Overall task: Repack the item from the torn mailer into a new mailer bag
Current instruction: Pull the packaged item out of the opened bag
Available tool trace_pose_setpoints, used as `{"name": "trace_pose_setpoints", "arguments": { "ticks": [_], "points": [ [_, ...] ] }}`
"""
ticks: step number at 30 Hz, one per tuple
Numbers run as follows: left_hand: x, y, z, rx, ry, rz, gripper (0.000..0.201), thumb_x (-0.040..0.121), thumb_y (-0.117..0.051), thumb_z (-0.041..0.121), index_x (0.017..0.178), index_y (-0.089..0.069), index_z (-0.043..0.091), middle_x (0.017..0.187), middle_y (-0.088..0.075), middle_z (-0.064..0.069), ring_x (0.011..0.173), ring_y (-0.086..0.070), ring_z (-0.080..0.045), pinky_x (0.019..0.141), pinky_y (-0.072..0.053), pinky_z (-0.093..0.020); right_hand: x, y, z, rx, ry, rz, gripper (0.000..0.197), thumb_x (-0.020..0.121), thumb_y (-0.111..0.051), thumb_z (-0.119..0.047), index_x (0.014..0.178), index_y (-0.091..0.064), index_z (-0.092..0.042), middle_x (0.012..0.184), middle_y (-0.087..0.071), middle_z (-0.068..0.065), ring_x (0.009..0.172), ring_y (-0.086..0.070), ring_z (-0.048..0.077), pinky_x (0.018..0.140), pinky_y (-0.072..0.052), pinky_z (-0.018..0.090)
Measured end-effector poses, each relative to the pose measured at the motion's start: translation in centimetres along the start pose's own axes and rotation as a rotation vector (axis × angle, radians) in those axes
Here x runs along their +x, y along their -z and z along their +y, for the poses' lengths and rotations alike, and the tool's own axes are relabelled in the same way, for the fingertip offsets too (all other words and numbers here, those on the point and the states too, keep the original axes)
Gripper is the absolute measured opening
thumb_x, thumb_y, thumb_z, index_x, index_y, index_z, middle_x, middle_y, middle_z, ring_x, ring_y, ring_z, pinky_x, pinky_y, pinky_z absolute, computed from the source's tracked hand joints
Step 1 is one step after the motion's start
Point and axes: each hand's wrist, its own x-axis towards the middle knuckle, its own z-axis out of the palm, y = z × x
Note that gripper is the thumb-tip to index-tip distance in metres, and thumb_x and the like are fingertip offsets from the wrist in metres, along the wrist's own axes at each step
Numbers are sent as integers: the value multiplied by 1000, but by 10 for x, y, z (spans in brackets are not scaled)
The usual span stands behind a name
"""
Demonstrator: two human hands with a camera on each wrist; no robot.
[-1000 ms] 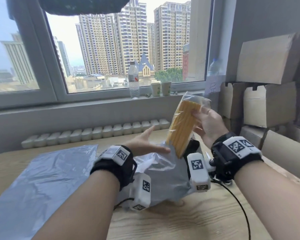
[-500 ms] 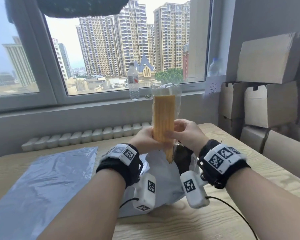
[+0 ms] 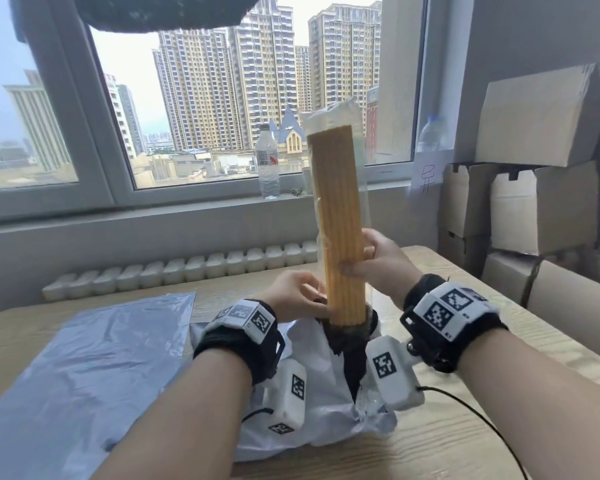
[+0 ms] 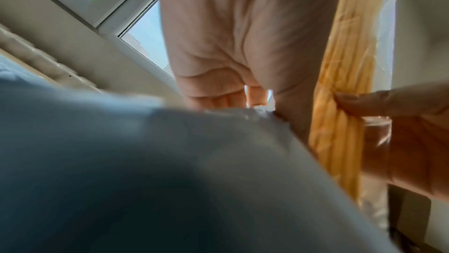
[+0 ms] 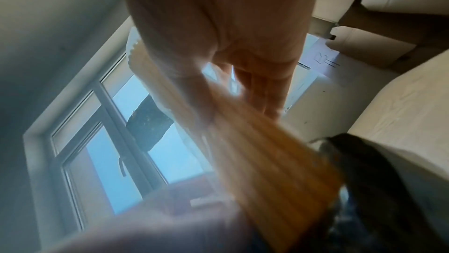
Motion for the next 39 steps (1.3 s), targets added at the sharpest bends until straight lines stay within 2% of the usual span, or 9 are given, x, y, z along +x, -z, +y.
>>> {"name": "trace_pose_setpoints", "arguments": {
  "ticks": [3, 7, 9, 15, 23, 27, 30, 34, 39],
  "points": [
    [4, 0, -9, 79, 87, 7, 35, 75, -77, 3, 106, -66, 16, 96, -68, -1, 83, -64, -13, 64, -53, -19, 8, 20, -8, 86, 16, 104, 53, 89, -64, -13, 134, -41, -29, 110, -62, 2, 99, -61, 20, 82, -50, 36],
    [13, 1, -19, 97, 129, 186, 24, 74, -68, 3, 83, -68, 25, 92, -70, -5, 87, -67, -21, 78, -59, -34, 22, 43, 3, 59, -60, 208, 43, 96, -52, -14, 138, -42, -10, 116, -62, 8, 93, -61, 21, 75, -50, 31],
    [17, 3, -24, 101, 152, 272, 24, 73, -66, 2, 82, -70, 24, 88, -69, -2, 90, -67, -23, 80, -58, -32, 28, 50, 24, -9, -168, 253, 39, 97, -50, -14, 135, -46, -6, 118, -62, 13, 98, -61, 26, 86, -50, 39],
    [24, 7, -33, 58, 213, 368, 27, 73, -58, 2, 80, -69, 24, 98, -70, -7, 96, -67, -26, 78, -50, -26, 37, 32, 82, -194, -418, 97, 31, 96, -52, -17, 122, -55, 0, 106, -65, 19, 91, -64, 33, 75, -53, 39],
    [35, 5, -34, 55, 224, 355, 27, 77, -56, 1, 85, -72, 21, 93, -71, -5, 96, -67, -23, 78, -50, -25, 42, 18, 106, -374, -514, -16, 24, 95, -55, -16, 114, -60, -2, 96, -63, 11, 79, -60, 22, 65, -48, 29],
    [38, 3, -35, 63, 223, 344, 21, 82, -58, 5, 89, -73, 17, 92, -70, -4, 92, -65, -20, 74, -47, -22, 40, 21, 109, -399, -516, 5, 32, 90, -58, -7, 122, -60, -3, 109, -63, 13, 103, -61, 29, 93, -51, 42],
    [37, 2, -32, 67, 217, 308, 19, 90, -63, 24, 99, -71, 10, 99, -71, -7, 95, -64, -21, 80, -49, -27, 39, 21, 99, -435, -410, 113, 34, 89, -56, -12, 123, -61, -11, 124, -62, 9, 113, -57, 27, 97, -46, 38],
    [29, 11, -29, 85, 218, 258, 35, 97, -52, 33, 103, -67, 2, 94, -67, -12, 89, -64, -27, 78, -51, -34, 29, 11, 64, -407, -160, 218, 20, 89, -54, -15, 104, -68, -18, 104, -68, 2, 96, -62, 20, 80, -47, 29],
    [-1, 31, -38, -1, 296, 279, 22, 100, -44, 16, 105, -63, 7, 97, -65, -7, 84, -60, -20, 63, -47, -26, -4, -20, 31, -398, -160, -91, 20, 94, -56, -30, 97, -66, -13, 85, -72, 0, 57, -64, 10, 50, -48, 23]
  ]
}}
